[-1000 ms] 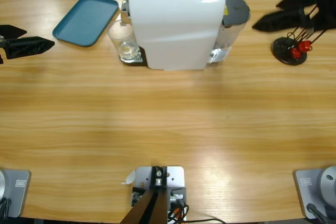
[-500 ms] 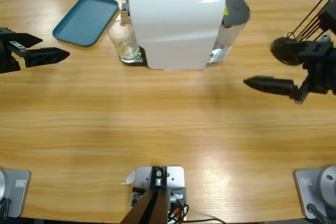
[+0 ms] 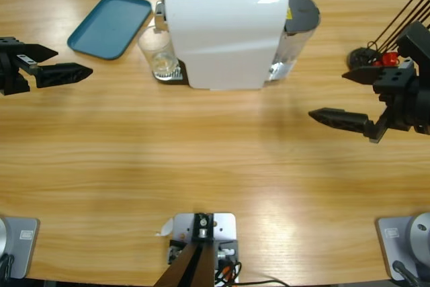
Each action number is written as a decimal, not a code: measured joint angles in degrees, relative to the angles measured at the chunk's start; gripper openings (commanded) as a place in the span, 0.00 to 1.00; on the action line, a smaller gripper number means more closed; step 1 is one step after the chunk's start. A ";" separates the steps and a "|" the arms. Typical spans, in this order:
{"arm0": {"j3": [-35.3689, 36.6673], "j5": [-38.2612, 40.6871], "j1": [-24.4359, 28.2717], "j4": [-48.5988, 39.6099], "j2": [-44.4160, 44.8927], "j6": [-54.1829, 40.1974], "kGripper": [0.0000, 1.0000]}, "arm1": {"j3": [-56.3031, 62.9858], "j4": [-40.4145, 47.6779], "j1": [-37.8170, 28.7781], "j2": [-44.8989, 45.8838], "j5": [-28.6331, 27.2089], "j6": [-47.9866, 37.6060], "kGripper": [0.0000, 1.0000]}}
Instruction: Pour coffee
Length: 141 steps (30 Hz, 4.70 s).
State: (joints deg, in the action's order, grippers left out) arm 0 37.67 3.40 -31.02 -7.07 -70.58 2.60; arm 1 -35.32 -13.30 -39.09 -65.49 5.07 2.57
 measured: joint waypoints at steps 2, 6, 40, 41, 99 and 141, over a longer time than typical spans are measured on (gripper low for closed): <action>-0.06 0.00 0.00 0.00 0.00 0.00 1.00 | 0.11 0.00 0.00 0.00 0.00 0.00 0.99; -0.14 0.00 0.00 0.02 0.00 0.00 1.00 | 0.14 0.26 0.00 0.00 0.00 0.00 1.00; -0.15 0.77 0.00 0.61 -1.41 0.00 1.00 | 0.34 0.88 0.00 0.00 0.00 -0.22 0.99; -0.15 0.77 0.00 0.61 -1.50 0.00 1.00 | 0.34 0.88 0.00 0.00 0.00 -0.22 0.99; -2.42 6.37 -1.46 4.06 -1.39 -8.68 1.00 | 0.34 0.88 0.00 -0.01 0.00 -0.42 0.99; -4.06 3.09 -1.46 6.83 -1.39 -8.01 1.00 | 0.34 0.88 0.00 -0.02 0.00 -0.42 0.99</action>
State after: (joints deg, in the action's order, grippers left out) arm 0 33.61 6.49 -32.48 -0.24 -71.97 -5.41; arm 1 -34.98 -12.42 -39.09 -65.51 5.07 2.15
